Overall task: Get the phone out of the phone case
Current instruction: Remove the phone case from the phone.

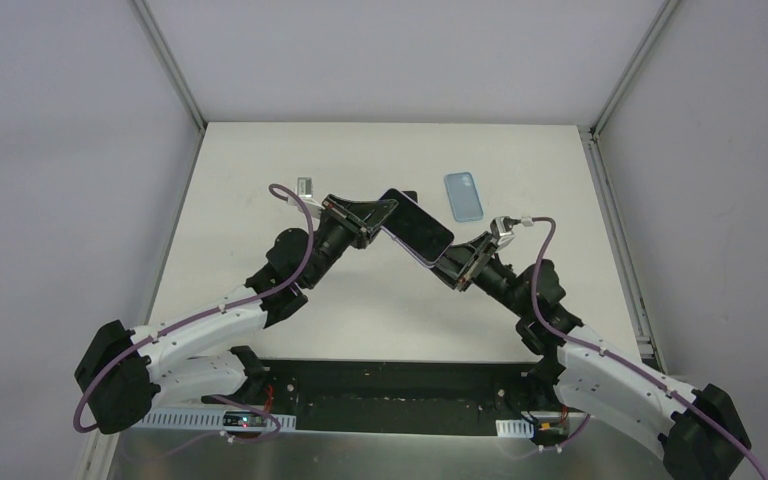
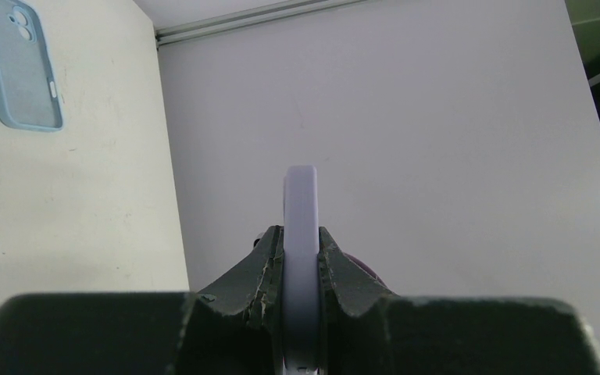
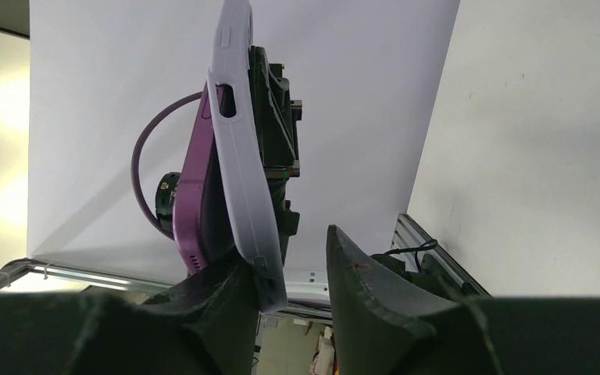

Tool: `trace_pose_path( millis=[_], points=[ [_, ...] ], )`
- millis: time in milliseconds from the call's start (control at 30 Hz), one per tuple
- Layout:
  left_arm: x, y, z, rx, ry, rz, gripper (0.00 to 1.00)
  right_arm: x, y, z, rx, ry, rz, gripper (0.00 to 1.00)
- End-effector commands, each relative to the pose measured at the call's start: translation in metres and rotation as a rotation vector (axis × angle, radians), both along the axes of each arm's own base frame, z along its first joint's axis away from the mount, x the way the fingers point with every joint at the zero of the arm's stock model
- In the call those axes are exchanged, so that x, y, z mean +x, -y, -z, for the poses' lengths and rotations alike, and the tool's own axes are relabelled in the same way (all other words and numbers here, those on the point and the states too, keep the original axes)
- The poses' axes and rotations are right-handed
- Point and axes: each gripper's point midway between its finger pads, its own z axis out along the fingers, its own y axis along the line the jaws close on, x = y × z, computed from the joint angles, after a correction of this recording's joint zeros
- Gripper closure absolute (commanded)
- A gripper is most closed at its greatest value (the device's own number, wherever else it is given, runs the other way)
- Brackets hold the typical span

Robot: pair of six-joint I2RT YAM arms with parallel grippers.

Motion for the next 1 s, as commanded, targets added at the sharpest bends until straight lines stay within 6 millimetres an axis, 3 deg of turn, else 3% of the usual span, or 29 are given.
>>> trace_pose_path(
  millis=[0, 100, 300, 533, 700, 800, 900, 967],
  points=[
    [-0.009, 0.004, -0.016, -0.043, 0.041, 0.032, 1.0, -0.014, 0.004, -0.056, 0.106, 0.162, -0.029, 0.64],
    [-0.009, 0.002, -0.015, -0.04, 0.042, 0.023, 1.0, -0.012, 0.008, -0.057, 0.112, 0.167, -0.005, 0.66],
    [-0.01, 0.002, -0.012, -0.037, 0.038, 0.026, 1.0, -0.007, 0.012, -0.061, 0.117, 0.177, 0.035, 0.59],
    [-0.011, 0.001, -0.008, -0.032, 0.033, 0.031, 1.0, -0.004, 0.016, -0.061, 0.1, 0.183, 0.064, 0.61],
    [-0.011, 0.003, -0.002, -0.021, 0.025, 0.038, 1.0, -0.005, 0.015, -0.064, 0.097, 0.193, 0.055, 0.7],
    [-0.012, 0.002, -0.001, -0.015, 0.029, 0.036, 1.0, -0.008, 0.014, -0.067, 0.094, 0.207, 0.038, 0.81],
    [-0.012, 0.001, 0.0, -0.01, 0.031, 0.031, 1.0, -0.009, 0.014, -0.068, 0.093, 0.217, 0.036, 0.99],
    [-0.013, 0.001, 0.001, -0.006, 0.035, 0.031, 0.96, -0.01, 0.014, -0.067, 0.088, 0.219, 0.035, 1.0]
  ],
)
